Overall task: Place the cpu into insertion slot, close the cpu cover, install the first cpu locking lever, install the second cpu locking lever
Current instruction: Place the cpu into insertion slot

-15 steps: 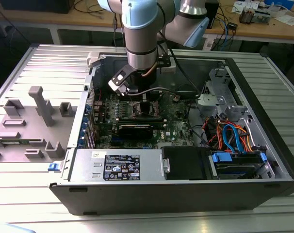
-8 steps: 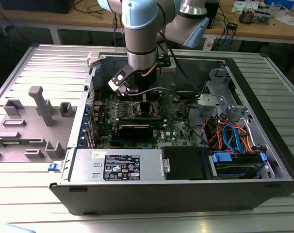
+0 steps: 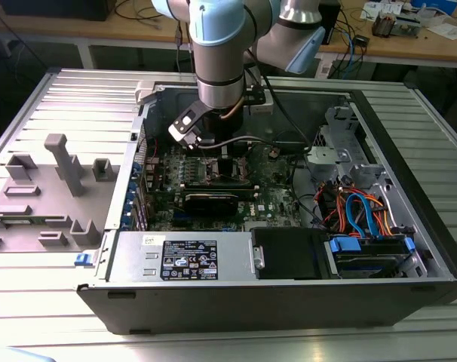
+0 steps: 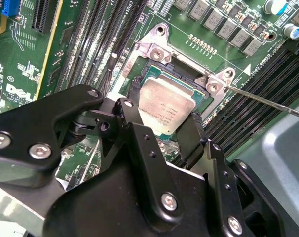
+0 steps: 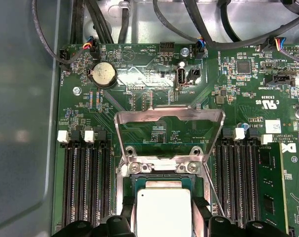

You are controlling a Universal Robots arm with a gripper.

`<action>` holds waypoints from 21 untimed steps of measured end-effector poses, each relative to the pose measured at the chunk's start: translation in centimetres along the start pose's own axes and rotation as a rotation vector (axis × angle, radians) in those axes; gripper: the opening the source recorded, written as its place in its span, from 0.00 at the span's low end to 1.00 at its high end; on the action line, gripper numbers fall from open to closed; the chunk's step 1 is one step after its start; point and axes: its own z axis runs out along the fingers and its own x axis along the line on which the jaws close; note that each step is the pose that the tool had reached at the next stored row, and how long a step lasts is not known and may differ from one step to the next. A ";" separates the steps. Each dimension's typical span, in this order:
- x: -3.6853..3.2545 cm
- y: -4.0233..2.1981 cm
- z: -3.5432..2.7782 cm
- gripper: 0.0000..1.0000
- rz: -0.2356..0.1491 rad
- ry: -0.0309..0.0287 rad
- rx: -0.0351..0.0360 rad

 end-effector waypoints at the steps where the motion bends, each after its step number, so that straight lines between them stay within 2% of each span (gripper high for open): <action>1: 0.00 0.00 0.00 0.54 0.000 0.0000 0.0000; 6: 0.03 0.01 0.05 0.55 0.000 0.0013 -0.0007; 7: 0.02 0.01 0.04 0.62 0.000 0.0008 -0.0005; 8: 0.00 0.02 -0.21 0.62 0.000 0.0000 0.0000; 10: -0.02 0.20 -1.37 0.62 0.000 0.0001 0.0000; 13: -0.02 0.21 -1.44 0.60 0.000 0.0000 0.0000; 15: -0.02 0.22 -1.45 0.35 0.000 0.0001 0.0000; 16: -0.02 0.22 -1.45 0.35 0.000 0.0001 0.0000; 17: -0.02 0.22 -1.45 0.23 0.000 0.0001 0.0000; 19: -0.02 0.22 -1.46 0.11 0.000 0.0000 0.0000; 21: -0.02 0.22 -1.47 0.11 0.000 0.0001 0.0000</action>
